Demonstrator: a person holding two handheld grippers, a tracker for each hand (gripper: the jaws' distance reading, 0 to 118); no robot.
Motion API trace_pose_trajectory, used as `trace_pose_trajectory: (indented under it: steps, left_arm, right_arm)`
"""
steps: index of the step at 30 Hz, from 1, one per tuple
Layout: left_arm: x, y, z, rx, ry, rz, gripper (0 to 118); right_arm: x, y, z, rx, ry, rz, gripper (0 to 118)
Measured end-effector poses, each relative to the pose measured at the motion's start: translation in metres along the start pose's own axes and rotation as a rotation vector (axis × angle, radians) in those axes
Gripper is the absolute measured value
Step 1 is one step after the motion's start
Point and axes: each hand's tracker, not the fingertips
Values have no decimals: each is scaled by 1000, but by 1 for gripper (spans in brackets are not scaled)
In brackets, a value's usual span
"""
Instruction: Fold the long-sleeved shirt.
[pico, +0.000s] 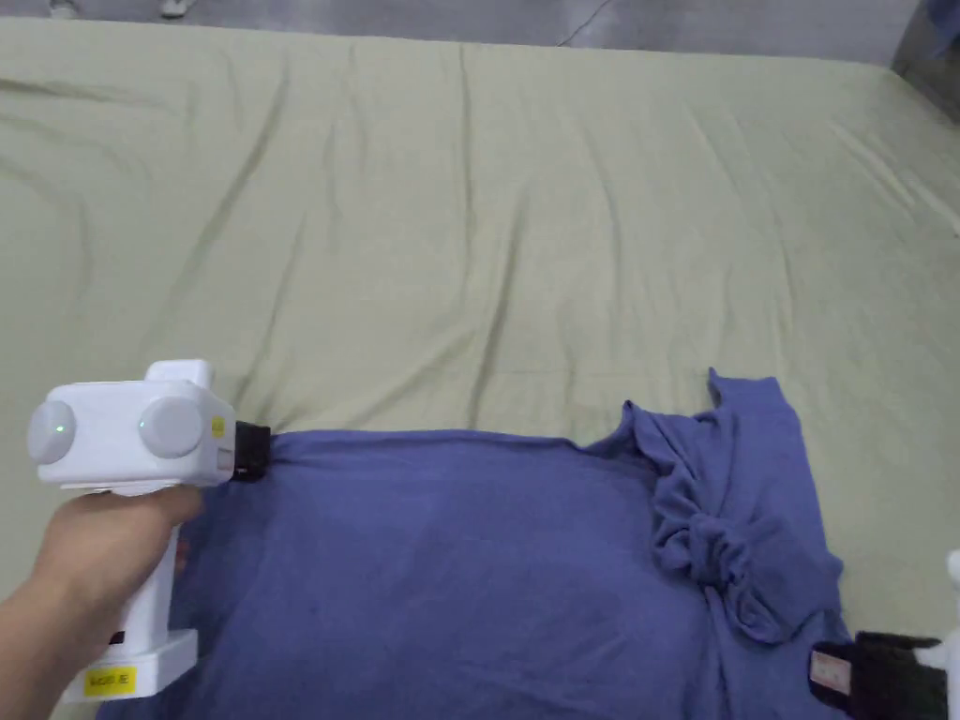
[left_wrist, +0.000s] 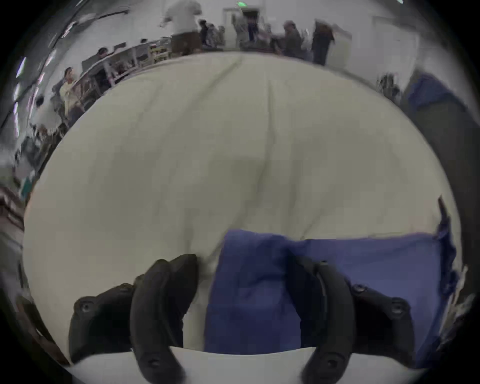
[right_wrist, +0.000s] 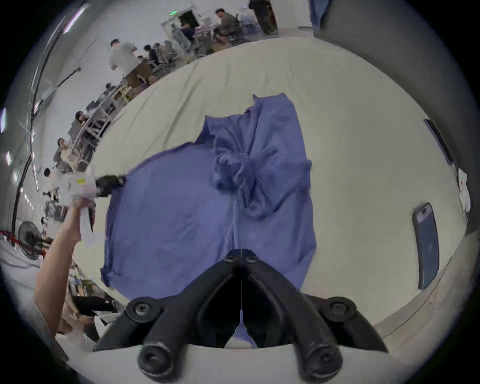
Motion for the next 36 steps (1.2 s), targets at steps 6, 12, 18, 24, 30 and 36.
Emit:
trace_pose_trajectory:
  steps: [6, 12, 18, 24, 30, 36]
  left_arm:
    - [22, -7, 46, 32, -94, -151, 0]
    - [13, 4, 62, 70, -120, -97, 0]
    - [2, 5, 69, 59, -126, -90, 0]
    - [-5, -1, 91, 71, -173, -47, 0]
    - [-22, -10, 145, 132, -221, -47, 0]
    - [-50, -49, 202, 164, -235, -79, 0]
  right_arm:
    - [-5, 131, -47, 131, -93, 37, 115]
    - [11, 236, -155, -153, -197, -118, 115]
    - [0, 228, -180, -168, -330, -147, 65]
    - [-21, 198, -148, -231, -182, -20, 4]
    - [-23, 147, -57, -106, -86, 42, 4]
    - [-13, 59, 27, -54, -28, 73, 4]
